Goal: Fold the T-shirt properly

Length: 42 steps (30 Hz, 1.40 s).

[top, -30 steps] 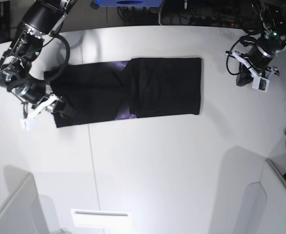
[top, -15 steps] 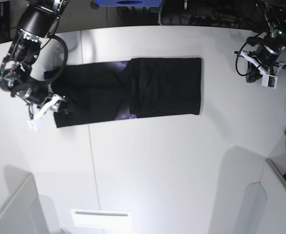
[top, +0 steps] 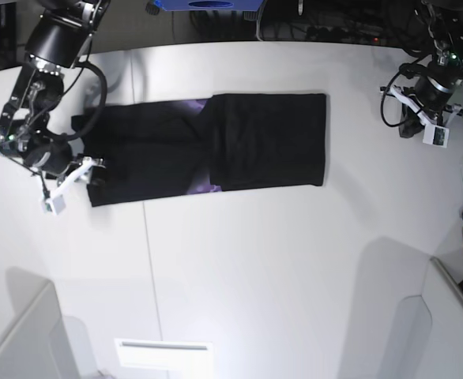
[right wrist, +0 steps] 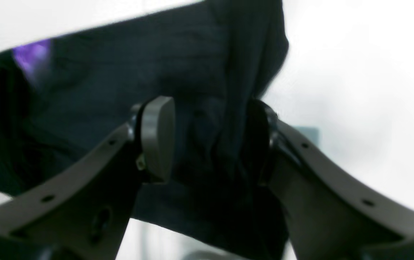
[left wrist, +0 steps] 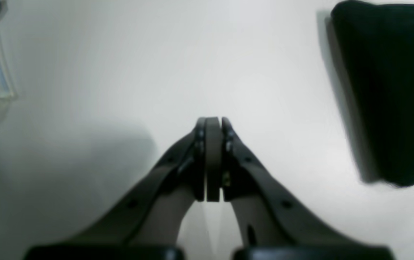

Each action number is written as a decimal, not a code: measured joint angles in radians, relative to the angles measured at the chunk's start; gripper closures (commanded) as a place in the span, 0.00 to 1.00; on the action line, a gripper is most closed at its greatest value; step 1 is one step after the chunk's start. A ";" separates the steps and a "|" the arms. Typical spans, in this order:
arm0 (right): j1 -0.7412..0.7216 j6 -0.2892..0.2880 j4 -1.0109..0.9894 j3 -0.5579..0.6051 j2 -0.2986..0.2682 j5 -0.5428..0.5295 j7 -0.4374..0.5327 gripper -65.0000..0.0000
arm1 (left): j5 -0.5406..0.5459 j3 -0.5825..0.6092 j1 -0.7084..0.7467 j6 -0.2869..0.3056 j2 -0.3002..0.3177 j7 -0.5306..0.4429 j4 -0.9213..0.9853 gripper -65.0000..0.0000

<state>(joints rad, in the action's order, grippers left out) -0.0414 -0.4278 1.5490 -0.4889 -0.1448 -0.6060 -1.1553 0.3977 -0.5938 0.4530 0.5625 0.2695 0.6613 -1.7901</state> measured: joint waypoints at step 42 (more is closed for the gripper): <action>-0.058 -0.064 -0.221 -0.157 -0.020 -0.125 -0.151 0.38 | -0.079 0.127 -0.109 0.003 -0.065 -0.004 0.128 1.00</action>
<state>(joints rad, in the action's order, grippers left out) -0.0990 -0.4919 1.3277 -0.6460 -0.1650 -0.7311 -1.3067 0.3187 -0.4667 0.3439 0.5659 0.2047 0.6571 -1.6619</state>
